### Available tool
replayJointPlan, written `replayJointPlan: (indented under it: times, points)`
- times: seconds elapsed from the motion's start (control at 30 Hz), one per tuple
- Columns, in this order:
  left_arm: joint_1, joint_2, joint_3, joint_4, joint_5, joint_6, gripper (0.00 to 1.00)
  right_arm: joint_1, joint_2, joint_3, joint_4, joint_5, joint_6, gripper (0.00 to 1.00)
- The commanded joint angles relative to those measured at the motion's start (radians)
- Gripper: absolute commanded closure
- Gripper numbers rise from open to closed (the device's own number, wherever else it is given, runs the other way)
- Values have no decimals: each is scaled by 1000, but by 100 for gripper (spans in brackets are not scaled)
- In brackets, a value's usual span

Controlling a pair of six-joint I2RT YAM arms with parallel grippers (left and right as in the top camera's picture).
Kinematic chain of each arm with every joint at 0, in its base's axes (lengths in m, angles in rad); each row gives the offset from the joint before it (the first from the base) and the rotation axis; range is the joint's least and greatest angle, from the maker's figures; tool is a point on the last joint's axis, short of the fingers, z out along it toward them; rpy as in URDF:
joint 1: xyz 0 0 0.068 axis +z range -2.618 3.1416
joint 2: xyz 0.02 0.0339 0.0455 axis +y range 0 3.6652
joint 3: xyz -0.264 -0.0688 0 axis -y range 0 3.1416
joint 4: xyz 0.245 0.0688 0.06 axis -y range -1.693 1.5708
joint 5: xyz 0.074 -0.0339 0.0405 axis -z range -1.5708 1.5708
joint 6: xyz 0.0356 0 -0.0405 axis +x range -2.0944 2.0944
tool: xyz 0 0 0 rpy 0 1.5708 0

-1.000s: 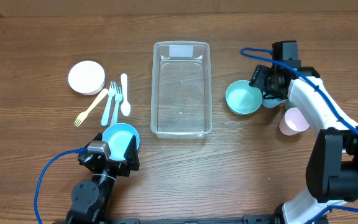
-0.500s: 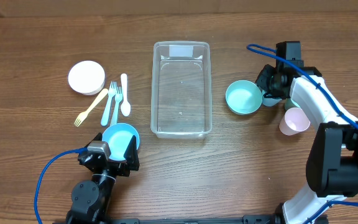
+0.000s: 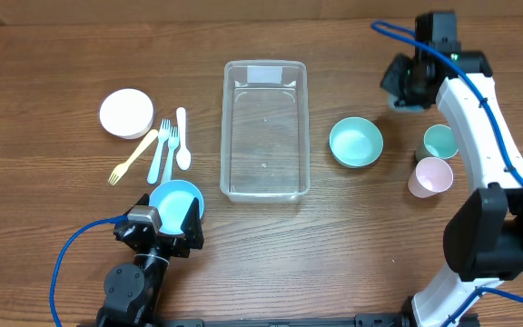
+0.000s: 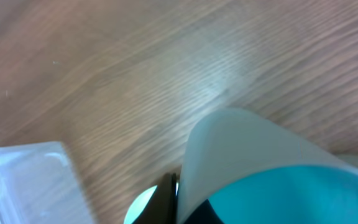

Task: Pack container
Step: 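Carry the blue cup into the container and release it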

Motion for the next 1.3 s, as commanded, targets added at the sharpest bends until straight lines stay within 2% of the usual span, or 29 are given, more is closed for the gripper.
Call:
replayJointPlan:
  times: [0.0, 0.1, 0.23, 0.4, 0.63, 1.0, 1.03, 1.13, 1.23, 1.27]
  points:
    - [5, -5, -5, 5, 9, -10, 0, 113, -8, 188, -58, -46, -83, 96]
    - [5, -5, -5, 5, 9, -10, 0, 310, -8, 241, -31, -40, -192, 96]
    - [5, -5, -5, 5, 9, -10, 0, 495, 76, 240, 29, 15, -193, 96]
    - [5, -5, -5, 5, 9, -10, 0, 516, 209, 240, 40, 9, -163, 96]
    - [5, -5, -5, 5, 9, -10, 0, 512, 318, 240, 77, 115, -163, 96]
    - [5, -5, -5, 5, 9, -10, 0, 494, 353, 240, 94, 68, -163, 96]
    - [5, -5, -5, 5, 9, -10, 0, 494, 353, 240, 95, 68, -163, 87]
    - [5, -5, -5, 5, 9, -10, 0, 494, 353, 240, 95, 68, -163, 81]
    - [5, -5, -5, 5, 9, -10, 0, 494, 353, 240, 95, 68, -164, 80]
    - [5, -5, -5, 5, 9, -10, 0, 494, 353, 240, 95, 68, -164, 75]
